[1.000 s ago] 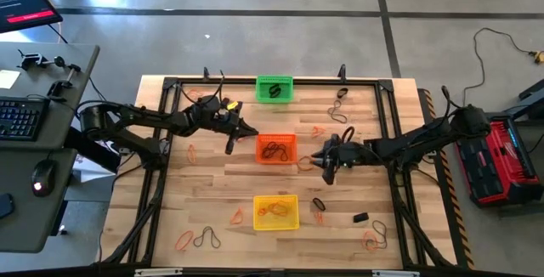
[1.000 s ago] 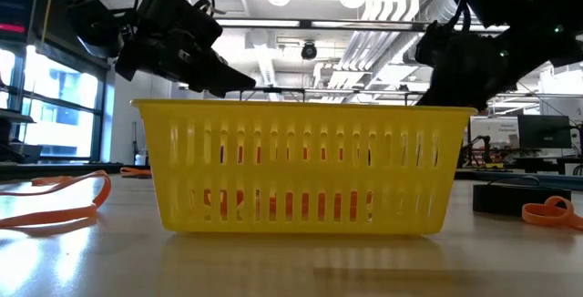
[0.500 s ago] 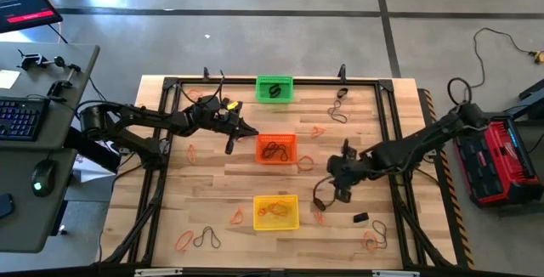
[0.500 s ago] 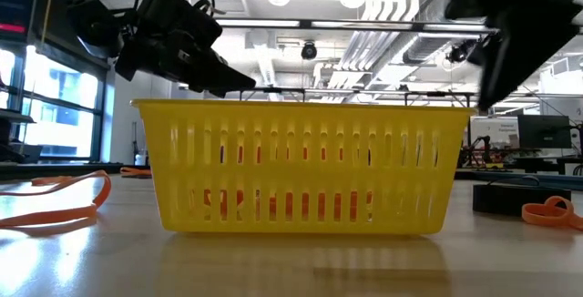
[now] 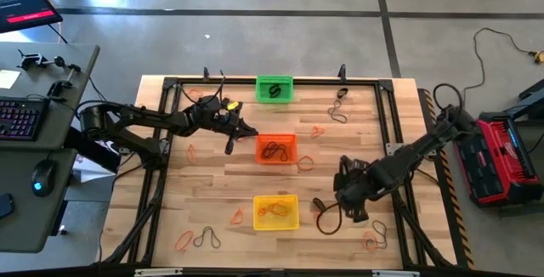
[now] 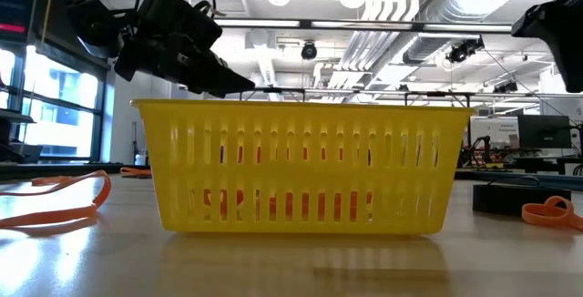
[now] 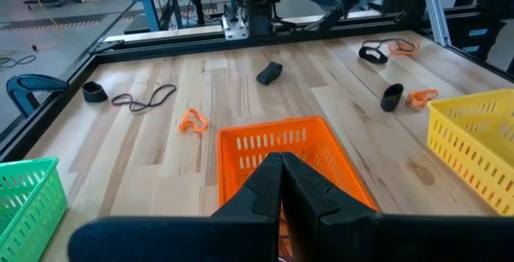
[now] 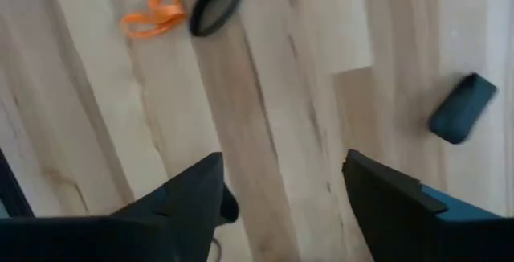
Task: Sort rubber bands into baskets
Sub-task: Put the black rubber band into the green bin
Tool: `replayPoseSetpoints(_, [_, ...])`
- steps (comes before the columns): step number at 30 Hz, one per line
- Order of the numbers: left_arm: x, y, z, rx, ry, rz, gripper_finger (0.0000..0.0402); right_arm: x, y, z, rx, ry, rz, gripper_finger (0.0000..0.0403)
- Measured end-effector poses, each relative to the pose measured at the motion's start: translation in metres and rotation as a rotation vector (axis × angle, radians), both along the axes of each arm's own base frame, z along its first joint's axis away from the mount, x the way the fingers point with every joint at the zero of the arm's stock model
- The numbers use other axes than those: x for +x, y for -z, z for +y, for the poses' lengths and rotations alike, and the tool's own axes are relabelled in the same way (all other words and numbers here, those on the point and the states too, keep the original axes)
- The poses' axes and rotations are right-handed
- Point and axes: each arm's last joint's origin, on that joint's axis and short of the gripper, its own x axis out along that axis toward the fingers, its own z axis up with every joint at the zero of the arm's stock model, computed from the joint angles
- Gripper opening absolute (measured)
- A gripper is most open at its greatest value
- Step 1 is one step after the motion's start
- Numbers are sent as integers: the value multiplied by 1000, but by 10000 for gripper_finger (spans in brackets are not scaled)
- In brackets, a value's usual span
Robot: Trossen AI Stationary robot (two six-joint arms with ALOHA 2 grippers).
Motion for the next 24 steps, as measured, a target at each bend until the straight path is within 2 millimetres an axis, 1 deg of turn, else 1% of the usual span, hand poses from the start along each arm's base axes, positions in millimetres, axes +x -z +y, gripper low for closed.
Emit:
replayPoseSetpoints(4, [0,0,0,-1,0,2,0,3,11,18,20,-35,73,268])
replayPoseSetpoints(9, [0,1,0,-4,0,8,0,-3,32,42,29,-69,184,271])
replayPoseSetpoints(13, [0,1,0,7,3,7,0,-7,46,59,34,-92,230,271])
replayPoseSetpoints(17, [0,1,0,15,5,5,0,-10,54,67,19,-81,245,270])
replayPoseSetpoints(24, [0,1,0,15,5,5,0,-8,61,72,18,-100,245,270])
